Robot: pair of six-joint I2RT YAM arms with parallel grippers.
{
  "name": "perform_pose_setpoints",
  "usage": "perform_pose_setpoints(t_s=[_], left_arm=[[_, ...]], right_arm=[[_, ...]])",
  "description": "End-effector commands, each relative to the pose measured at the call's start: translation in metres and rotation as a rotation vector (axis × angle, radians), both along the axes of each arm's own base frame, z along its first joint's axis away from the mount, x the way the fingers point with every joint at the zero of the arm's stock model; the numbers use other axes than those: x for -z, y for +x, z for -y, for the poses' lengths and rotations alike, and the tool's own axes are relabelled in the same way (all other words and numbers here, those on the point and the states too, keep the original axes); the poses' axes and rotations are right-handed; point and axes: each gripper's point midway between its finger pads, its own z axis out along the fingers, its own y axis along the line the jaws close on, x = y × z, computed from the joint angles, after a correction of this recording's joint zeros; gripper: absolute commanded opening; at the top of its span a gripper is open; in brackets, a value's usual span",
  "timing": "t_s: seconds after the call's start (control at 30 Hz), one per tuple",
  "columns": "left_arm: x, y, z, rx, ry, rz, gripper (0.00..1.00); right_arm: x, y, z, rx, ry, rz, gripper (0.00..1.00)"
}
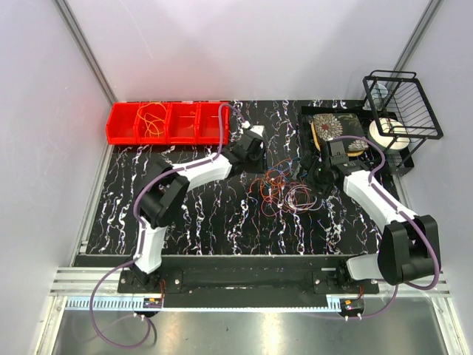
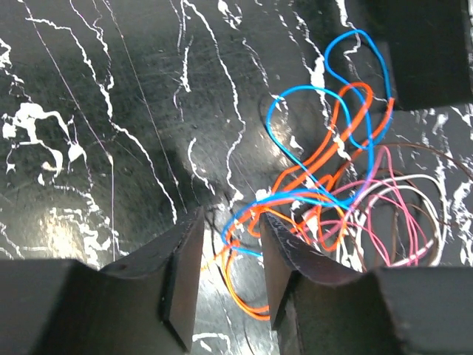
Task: Untangle the cables
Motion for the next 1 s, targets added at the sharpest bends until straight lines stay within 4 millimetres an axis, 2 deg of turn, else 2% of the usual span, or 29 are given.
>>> perform_pose_setpoints(t_s=[0.0,0.1,0.13,0.23,0.3,0.4,0.43,0.47,0.5,0.53,0.57,0.63,0.67,0.73,0.8,0.83,0.87,0.9,0.93,0.97], left_arm=[[-0.013,0.012,0.014,0.017,-0.039,0.038,0.37],[-0.010,0.010,0.018,0.036,-0.048,0.021,0.33],[-0.010,0.011,0.017,0.034,-0.049,0.020,0.28],[-0.014,0.011,0.020,0.035,-0.068,0.020,0.01],[-0.021,0.011,0.019,0.031,-0.071,0.017,0.00],[-0.064,0.010,0.011,0.015,-0.089,0.077,0.00],[-0.100,0.010,0.003,-0.004,-0.108,0.137,0.00],[-0.116,0.007,-0.005,-0.005,-0.092,0.158,0.00],[-0.144,0.009,-0.010,-0.022,-0.100,0.208,0.00],[-0.182,0.004,-0.017,-0.022,-0.128,0.264,0.00],[-0.197,-0.002,-0.025,-0.010,-0.109,0.283,0.00],[-0.263,-0.013,-0.037,-0.005,-0.168,0.385,0.00],[-0.277,-0.020,-0.043,0.005,-0.166,0.409,0.00],[-0.319,-0.036,-0.056,0.016,-0.213,0.473,0.00],[-0.328,-0.048,-0.065,0.025,-0.216,0.479,0.00],[-0.340,-0.060,-0.074,0.025,-0.239,0.499,0.00],[-0.326,-0.064,-0.078,0.021,-0.229,0.468,0.00],[-0.322,-0.070,-0.081,0.020,-0.232,0.458,0.00],[-0.326,-0.082,-0.091,0.012,-0.252,0.467,0.00],[-0.297,-0.085,-0.095,0.000,-0.233,0.417,0.00]], right_arm=[[-0.007,0.009,-0.006,-0.033,0.024,0.035,0.95],[-0.006,0.008,-0.007,-0.035,0.025,0.032,0.95],[-0.005,0.008,-0.007,-0.038,0.025,0.031,0.95],[-0.004,0.008,-0.007,-0.042,0.023,0.027,0.95],[-0.003,0.008,-0.008,-0.045,0.024,0.024,0.95],[-0.005,0.008,-0.008,-0.045,0.031,0.029,0.95],[-0.008,0.008,-0.008,-0.045,0.033,0.034,0.95],[-0.012,0.007,-0.008,-0.043,0.038,0.044,0.95],[-0.016,0.008,-0.010,-0.044,0.045,0.056,0.95],[-0.019,0.008,-0.010,-0.043,0.052,0.061,0.95],[-0.027,0.009,-0.011,-0.040,0.063,0.084,0.95],[-0.035,0.010,-0.013,-0.039,0.078,0.101,0.94],[-0.043,0.011,-0.014,-0.037,0.089,0.123,0.95],[-0.050,0.011,-0.016,-0.038,0.103,0.139,0.95],[-0.059,0.012,-0.018,-0.042,0.124,0.165,0.95],[-0.062,0.012,-0.019,-0.044,0.129,0.173,0.95],[-0.066,0.011,-0.019,-0.045,0.132,0.185,0.95],[-0.069,0.011,-0.020,-0.051,0.138,0.196,0.95],[-0.071,0.011,-0.020,-0.057,0.140,0.205,0.95],[-0.074,0.010,-0.021,-0.063,0.144,0.214,0.95]])
